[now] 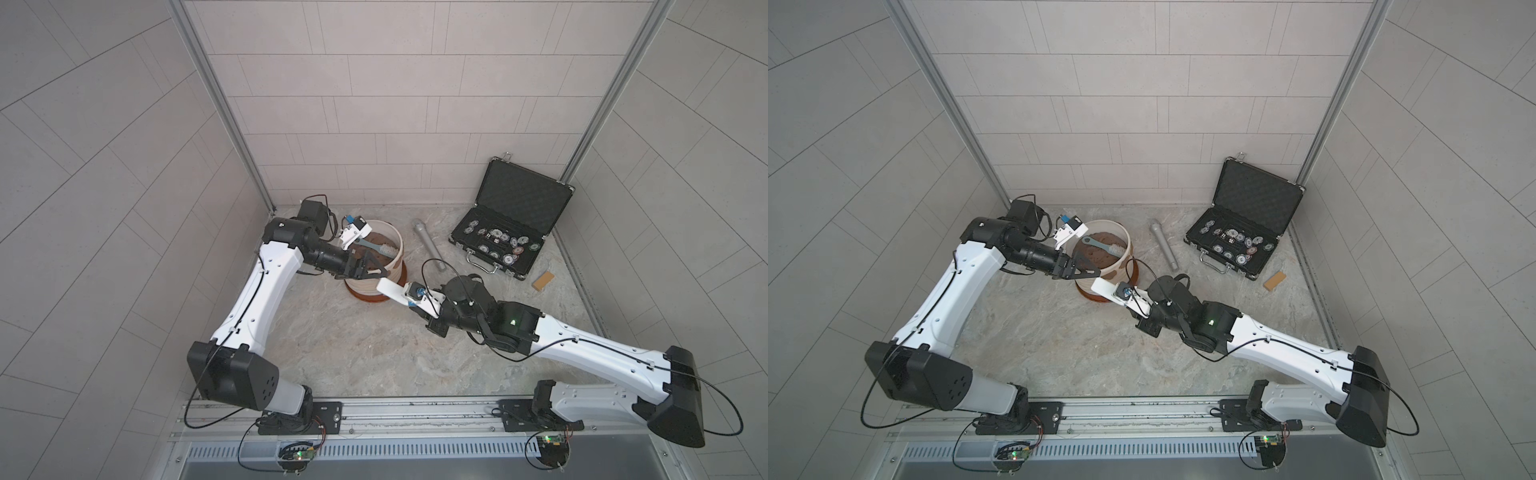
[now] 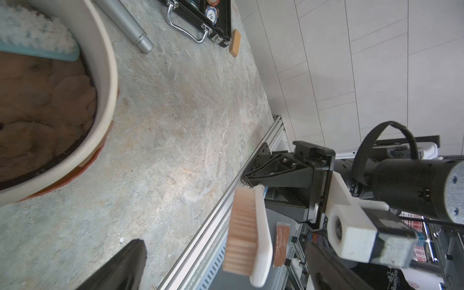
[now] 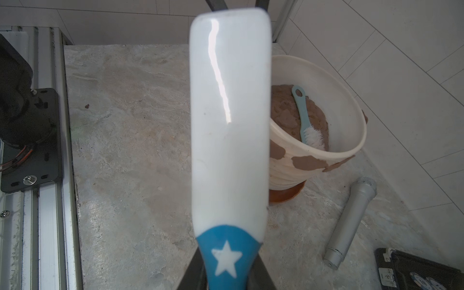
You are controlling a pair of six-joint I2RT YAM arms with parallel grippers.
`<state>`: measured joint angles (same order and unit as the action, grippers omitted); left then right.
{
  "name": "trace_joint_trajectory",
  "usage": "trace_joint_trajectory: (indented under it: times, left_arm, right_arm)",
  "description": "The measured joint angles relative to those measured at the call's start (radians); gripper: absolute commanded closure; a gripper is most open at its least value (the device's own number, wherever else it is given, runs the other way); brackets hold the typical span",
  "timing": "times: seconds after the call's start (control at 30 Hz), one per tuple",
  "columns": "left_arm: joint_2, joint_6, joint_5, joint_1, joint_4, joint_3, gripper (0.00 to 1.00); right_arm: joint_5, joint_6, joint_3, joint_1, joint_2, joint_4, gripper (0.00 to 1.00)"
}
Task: Scrub the dried mud off the ceramic pot
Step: Pick up the brush from the center of the board.
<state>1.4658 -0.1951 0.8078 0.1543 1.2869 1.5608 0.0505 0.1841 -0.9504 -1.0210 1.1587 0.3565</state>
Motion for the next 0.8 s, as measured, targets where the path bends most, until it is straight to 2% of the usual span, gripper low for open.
trace_joint_trajectory:
  times: [0.27,0.43,0.57,0.8]
  left_arm:
    - [0.0,0.015,0.042,-0.021,0.001,0.0,0.0]
    - [-0.006,0.02,0.02,-0.022,-0.006,-0.008,0.0]
    - [-0.011,0.051,-0.109,-0.055,-0.028,-0.003,0.0]
    - [-0.02,0.15,-0.454,-0.189,-0.105,0.015,0.0]
  right_arm:
    - [-0.027,-0.116,0.017,0.021,-0.005,0.003,1.0]
    - [-0.033,-0.155,-0.005,0.035,0.004,-0.002,1.0]
    - [-0.012,-0.137,-0.004,0.035,0.01,-0.009,1.0]
    - [0.053,-0.038,0.014,0.035,0.099,-0.023,1.0]
